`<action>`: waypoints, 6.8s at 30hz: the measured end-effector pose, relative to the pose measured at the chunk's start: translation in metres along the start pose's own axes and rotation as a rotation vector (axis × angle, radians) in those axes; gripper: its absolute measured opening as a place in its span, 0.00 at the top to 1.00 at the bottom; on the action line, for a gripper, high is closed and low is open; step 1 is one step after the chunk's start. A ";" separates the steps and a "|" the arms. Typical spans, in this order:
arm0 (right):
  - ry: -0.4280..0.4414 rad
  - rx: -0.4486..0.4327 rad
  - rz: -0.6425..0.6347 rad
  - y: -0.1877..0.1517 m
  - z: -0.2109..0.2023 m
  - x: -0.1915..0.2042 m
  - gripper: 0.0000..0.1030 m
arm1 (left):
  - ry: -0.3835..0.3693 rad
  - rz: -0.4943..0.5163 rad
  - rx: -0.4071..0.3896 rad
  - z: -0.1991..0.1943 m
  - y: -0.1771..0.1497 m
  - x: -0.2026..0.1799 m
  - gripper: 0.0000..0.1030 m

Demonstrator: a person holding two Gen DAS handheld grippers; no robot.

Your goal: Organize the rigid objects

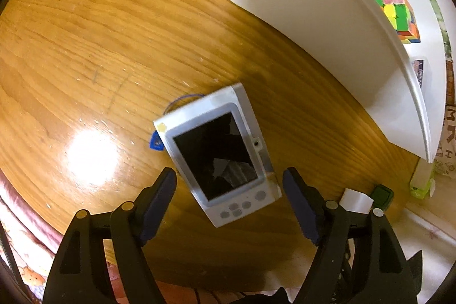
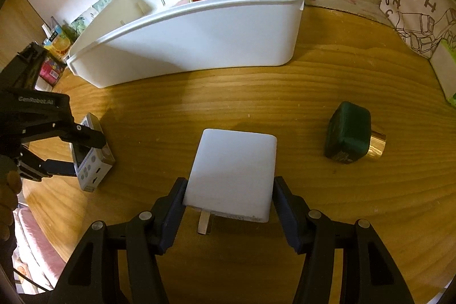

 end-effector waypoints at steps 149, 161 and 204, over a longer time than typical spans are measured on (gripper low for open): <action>0.168 -0.486 -0.091 0.174 -0.046 0.041 0.44 | -0.183 0.420 -0.832 -0.181 0.068 -0.091 0.35; 0.167 -0.497 -0.052 0.181 -0.016 0.027 0.45 | -0.144 0.482 -0.977 -0.167 0.084 -0.112 0.35; 0.042 -0.721 0.013 0.121 -0.161 0.021 0.22 | -0.207 0.558 -1.225 -0.273 -0.055 -0.073 0.18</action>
Point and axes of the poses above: each gripper's, at about its wrist camera, not at the fingertips, and z roughly the way its jaws point, x to its left, y to its top, the point moved 10 cm from there along z, roughly the way its jaws point, and after that the axes turned 7 degrees about -x, right-handed, at the moved point
